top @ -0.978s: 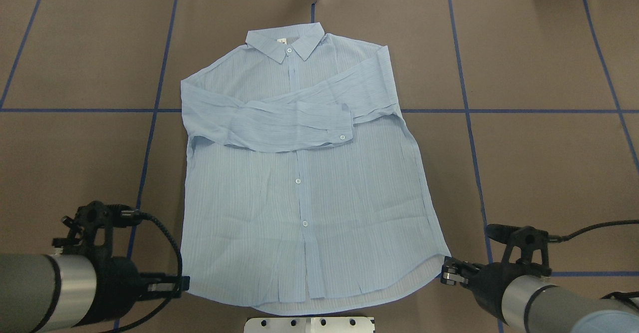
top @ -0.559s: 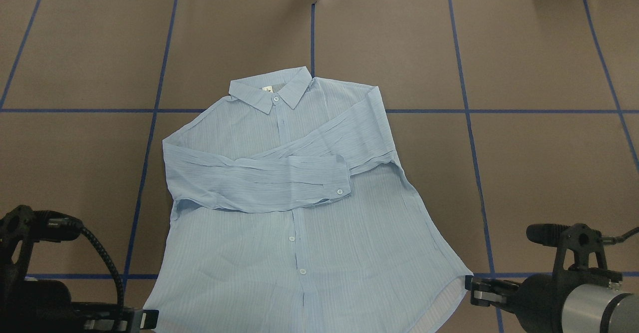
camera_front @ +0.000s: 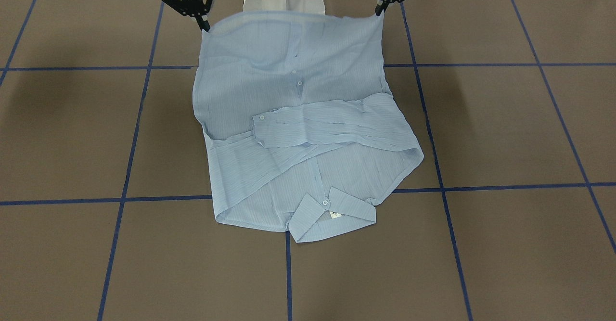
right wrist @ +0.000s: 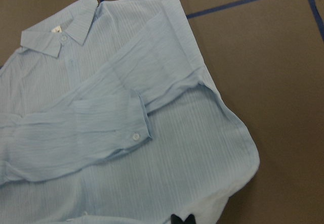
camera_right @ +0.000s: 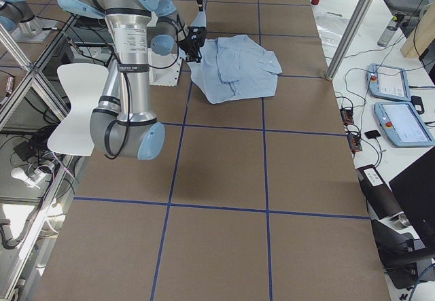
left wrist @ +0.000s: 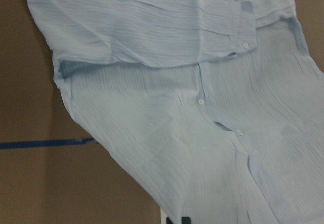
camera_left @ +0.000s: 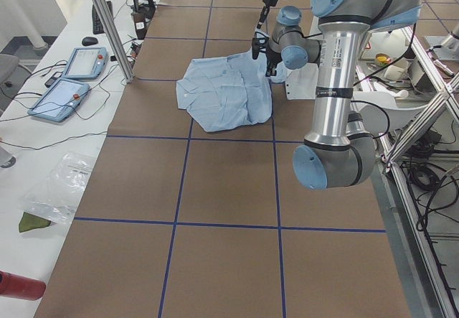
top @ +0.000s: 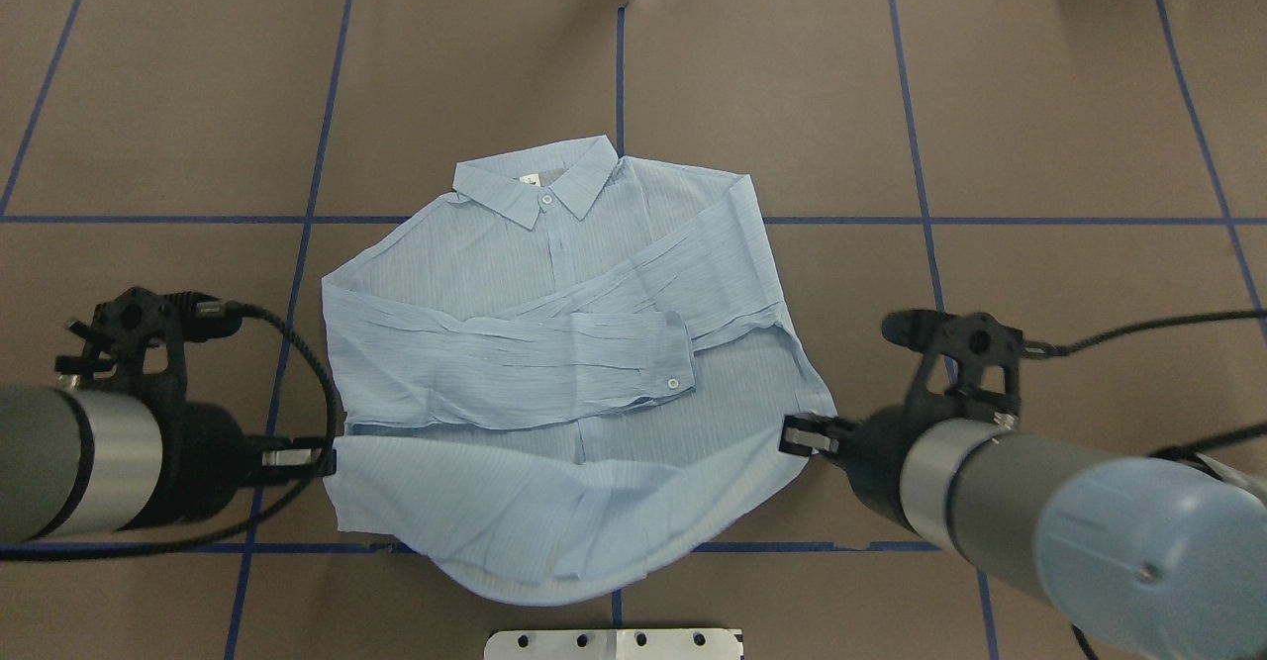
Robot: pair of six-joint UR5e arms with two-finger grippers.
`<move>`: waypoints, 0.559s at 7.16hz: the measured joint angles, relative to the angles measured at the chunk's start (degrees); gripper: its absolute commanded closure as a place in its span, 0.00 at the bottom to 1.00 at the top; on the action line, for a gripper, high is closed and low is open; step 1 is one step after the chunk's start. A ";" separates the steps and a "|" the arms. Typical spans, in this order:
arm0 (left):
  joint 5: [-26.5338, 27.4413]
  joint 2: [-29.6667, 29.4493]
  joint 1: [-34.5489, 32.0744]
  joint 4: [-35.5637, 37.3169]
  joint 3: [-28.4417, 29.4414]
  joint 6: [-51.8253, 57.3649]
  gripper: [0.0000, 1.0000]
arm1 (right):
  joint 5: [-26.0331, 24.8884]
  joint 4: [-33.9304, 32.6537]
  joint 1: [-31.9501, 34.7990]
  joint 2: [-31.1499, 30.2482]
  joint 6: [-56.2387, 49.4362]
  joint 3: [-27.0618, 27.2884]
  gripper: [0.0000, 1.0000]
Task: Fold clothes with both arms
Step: 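Lift the hem with both grippers and fold it toward the collar, then open both grippers and raise them away from the folded shirt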
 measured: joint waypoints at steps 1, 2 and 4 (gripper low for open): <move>2.12 -1.64 -3.16 0.04 3.38 2.26 1.00 | -0.12 -1.23 3.68 5.29 -1.95 -4.89 1.00; 3.76 -3.47 -6.15 0.05 6.53 3.56 1.00 | -0.18 -1.51 7.10 9.00 -3.58 -9.33 1.00; 6.86 -6.96 -10.55 -0.08 13.11 5.19 1.00 | -0.16 -0.33 13.39 14.72 -6.19 -18.08 1.00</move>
